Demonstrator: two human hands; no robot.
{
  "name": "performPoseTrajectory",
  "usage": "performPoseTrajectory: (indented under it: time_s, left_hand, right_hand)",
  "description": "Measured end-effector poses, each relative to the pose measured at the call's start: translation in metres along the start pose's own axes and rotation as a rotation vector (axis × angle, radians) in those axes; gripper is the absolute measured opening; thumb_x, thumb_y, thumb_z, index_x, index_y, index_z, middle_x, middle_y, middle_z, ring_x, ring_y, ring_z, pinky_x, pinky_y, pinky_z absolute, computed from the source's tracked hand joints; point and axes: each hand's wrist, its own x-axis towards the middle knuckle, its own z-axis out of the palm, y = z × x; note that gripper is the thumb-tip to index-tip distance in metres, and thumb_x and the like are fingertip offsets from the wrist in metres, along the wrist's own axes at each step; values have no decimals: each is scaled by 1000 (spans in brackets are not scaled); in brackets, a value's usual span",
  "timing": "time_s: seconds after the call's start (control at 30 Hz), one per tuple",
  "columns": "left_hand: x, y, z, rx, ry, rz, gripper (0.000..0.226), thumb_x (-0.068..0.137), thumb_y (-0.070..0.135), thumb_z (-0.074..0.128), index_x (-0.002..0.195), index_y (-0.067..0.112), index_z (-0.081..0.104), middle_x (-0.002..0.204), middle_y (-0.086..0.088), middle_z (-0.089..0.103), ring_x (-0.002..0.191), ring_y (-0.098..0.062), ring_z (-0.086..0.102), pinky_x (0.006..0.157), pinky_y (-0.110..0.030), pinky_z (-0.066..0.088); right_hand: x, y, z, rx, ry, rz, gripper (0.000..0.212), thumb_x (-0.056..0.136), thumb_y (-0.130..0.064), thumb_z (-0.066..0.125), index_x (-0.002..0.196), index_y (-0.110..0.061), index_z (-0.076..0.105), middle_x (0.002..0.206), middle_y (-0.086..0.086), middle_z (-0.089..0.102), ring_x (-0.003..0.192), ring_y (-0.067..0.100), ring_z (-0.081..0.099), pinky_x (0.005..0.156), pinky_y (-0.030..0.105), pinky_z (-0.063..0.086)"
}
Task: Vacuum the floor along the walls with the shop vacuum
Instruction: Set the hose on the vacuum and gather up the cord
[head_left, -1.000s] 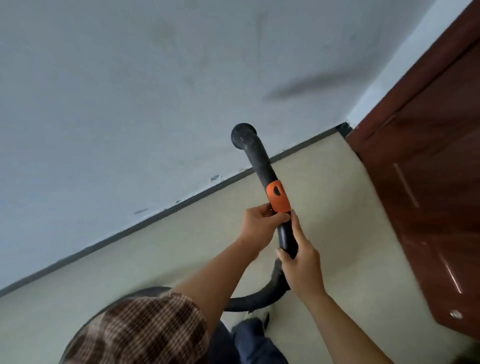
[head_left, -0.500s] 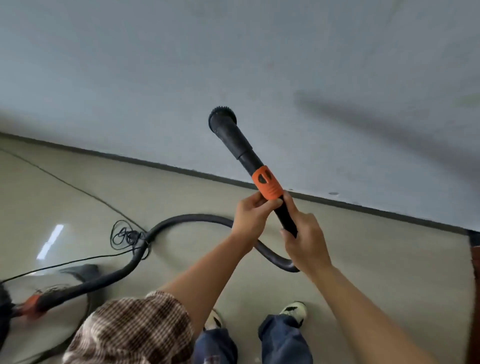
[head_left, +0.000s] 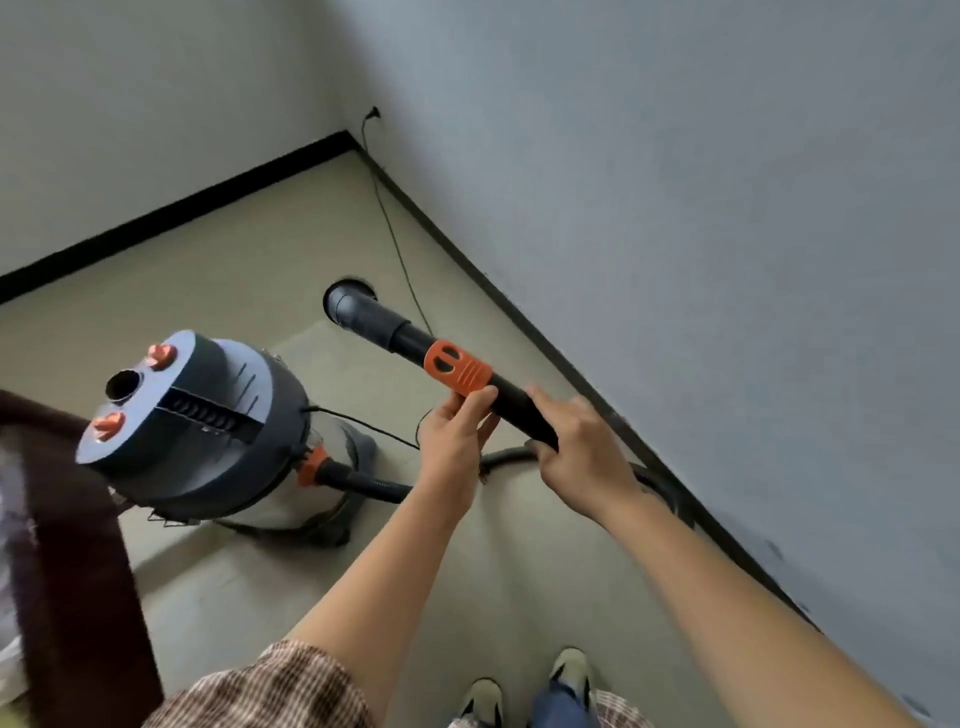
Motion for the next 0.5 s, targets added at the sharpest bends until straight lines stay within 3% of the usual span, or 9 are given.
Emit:
performPoseTrajectory:
  time_s: [0.1, 0.2, 0.33, 0.5]
  left_hand:
    - [22, 24, -46, -118, 165, 30, 10, 93, 8, 60, 100, 9, 67, 88, -3, 73, 96, -15, 69, 91, -26, 53]
    - [39, 42, -84, -222, 327, 50, 7, 92, 8, 62, 98, 8, 66, 86, -3, 73, 94, -17, 69, 83, -24, 54]
    - [59, 60, -134, -366, 507, 90, 9, 90, 7, 63, 99, 7, 65, 89, -7, 72, 89, -18, 69, 87, -28, 52]
    - [76, 74, -194, -475, 679, 96, 8, 91, 7, 63, 96, 8, 68, 80, -4, 75, 77, -15, 73, 69, -22, 56]
  right_hand:
    - [46, -35, 29, -5, -106, -108, 62, 83, 0, 68, 141, -7, 50, 100, 10, 66, 99, 29, 51, 76, 27, 34]
    - [86, -61, 59, 18, -209, -195, 53, 83, -3, 67, 134, -11, 56, 85, -1, 54, 92, 28, 52, 72, 30, 37]
    - [129, -93, 106, -3, -364, -285, 52, 86, -11, 65, 137, -12, 53, 104, 9, 67, 100, 29, 53, 80, 35, 44]
    - [162, -133, 168, -44, -526, -313, 52, 88, -13, 61, 139, -18, 50, 112, 8, 65, 108, 28, 53, 86, 35, 44]
